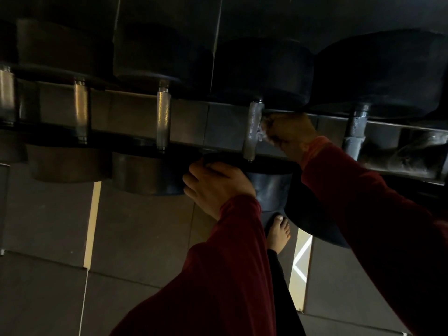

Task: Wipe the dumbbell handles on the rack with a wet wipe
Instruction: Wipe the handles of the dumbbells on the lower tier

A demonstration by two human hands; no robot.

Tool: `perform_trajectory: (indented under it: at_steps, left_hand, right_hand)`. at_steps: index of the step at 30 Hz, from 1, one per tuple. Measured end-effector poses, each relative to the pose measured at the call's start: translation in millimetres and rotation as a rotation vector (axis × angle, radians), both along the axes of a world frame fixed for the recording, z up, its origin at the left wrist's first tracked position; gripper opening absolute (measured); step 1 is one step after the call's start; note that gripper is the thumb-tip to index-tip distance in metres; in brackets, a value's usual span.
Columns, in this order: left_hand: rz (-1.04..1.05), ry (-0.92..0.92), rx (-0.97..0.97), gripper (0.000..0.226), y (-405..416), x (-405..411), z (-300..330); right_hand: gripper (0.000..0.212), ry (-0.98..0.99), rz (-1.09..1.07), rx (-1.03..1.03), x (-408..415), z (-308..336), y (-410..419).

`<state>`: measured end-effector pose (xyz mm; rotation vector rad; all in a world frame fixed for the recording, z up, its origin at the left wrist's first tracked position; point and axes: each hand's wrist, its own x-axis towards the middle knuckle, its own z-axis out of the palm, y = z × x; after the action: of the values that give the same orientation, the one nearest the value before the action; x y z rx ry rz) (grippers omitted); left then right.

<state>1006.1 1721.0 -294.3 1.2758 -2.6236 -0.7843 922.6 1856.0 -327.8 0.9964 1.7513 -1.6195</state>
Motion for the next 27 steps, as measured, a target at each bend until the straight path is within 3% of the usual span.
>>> perform_trajectory:
  at_steps: [2, 4, 7, 11, 13, 14, 22, 27]
  left_hand:
    - [0.001, -0.006, 0.005, 0.034, 0.1, 0.1, 0.0]
    - [0.001, -0.008, -0.002, 0.033, 0.3, 0.1, 0.0]
    - [-0.005, 0.010, -0.020, 0.032, 1.2, -0.3, -0.4]
    - [-0.001, 0.003, -0.013, 0.033, 1.2, 0.2, 1.8]
    - [0.005, -0.006, 0.004, 0.033, 1.5, 0.4, 2.9]
    - [0.007, -0.012, 0.012, 0.033, 1.5, 0.5, 3.5]
    - [-0.001, -0.005, -0.015, 0.032, 1.5, -0.2, 1.8]
    - [0.001, 0.013, -0.035, 0.029, 1.2, -0.3, -1.6]
  right_hand:
    - [0.011, -0.003, 0.045, 0.059, 12.8, 3.7, -5.7]
    - [0.031, -0.059, 0.251, 0.192, 22.8, 5.0, -10.2]
    - [0.031, -0.091, 0.499, 0.262, 21.2, 12.3, -10.0]
    - [0.030, 0.037, 0.184, 0.482, 7.8, 16.3, -12.0]
    - [0.018, 0.248, 0.047, 0.596, 11.0, 17.7, -21.7]
    - [0.015, 0.387, 0.083, 0.657, 16.4, 20.7, -26.0]
    - [0.022, 1.071, 0.798, 0.659, 34.4, 4.4, -14.9]
    - [0.017, 1.084, 1.221, 0.977, 5.6, 0.2, -16.8]
